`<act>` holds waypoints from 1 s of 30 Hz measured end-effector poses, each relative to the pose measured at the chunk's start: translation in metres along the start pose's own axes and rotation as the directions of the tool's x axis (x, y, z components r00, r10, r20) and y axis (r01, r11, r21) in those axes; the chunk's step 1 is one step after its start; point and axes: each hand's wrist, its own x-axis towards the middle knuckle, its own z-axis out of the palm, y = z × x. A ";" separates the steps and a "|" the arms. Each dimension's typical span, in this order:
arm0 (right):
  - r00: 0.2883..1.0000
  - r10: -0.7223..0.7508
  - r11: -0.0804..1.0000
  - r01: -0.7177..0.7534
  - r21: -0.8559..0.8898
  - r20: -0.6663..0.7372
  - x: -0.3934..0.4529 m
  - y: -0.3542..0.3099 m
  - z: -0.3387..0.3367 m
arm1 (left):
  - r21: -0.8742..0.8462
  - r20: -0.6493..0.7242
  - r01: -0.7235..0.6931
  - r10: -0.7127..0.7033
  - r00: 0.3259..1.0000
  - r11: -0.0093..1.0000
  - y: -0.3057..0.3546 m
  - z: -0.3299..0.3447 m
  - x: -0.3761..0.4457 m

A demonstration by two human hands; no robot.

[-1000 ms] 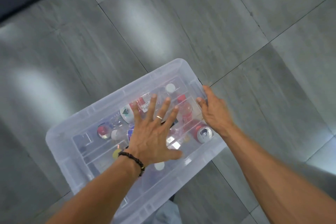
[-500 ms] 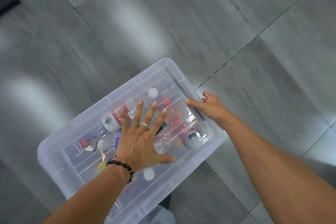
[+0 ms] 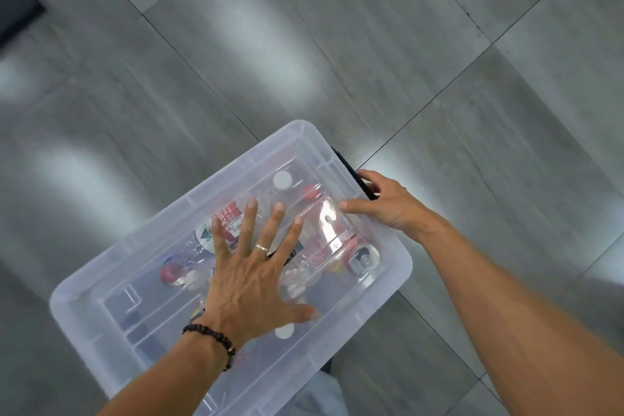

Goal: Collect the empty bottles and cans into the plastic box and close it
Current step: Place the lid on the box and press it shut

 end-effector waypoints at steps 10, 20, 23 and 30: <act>0.996 -0.055 0.998 0.057 0.038 -0.067 -0.012 -0.010 0.008 | -0.002 0.010 0.030 -0.030 0.999 1.000 0.009 0.001 -0.021; 0.959 -0.221 0.931 0.152 -0.333 -0.180 -0.024 -0.015 0.020 | -0.025 0.109 0.038 -0.035 0.993 0.999 -0.002 0.008 -0.018; 0.950 -0.232 0.904 0.131 -0.407 -0.209 -0.024 -0.014 0.024 | -0.031 0.109 0.028 -0.024 0.994 0.999 -0.002 0.008 -0.017; 0.969 -0.170 0.926 0.095 -0.365 -0.178 -0.029 -0.016 0.020 | 0.005 0.151 0.046 -0.046 0.987 0.999 0.004 0.004 -0.016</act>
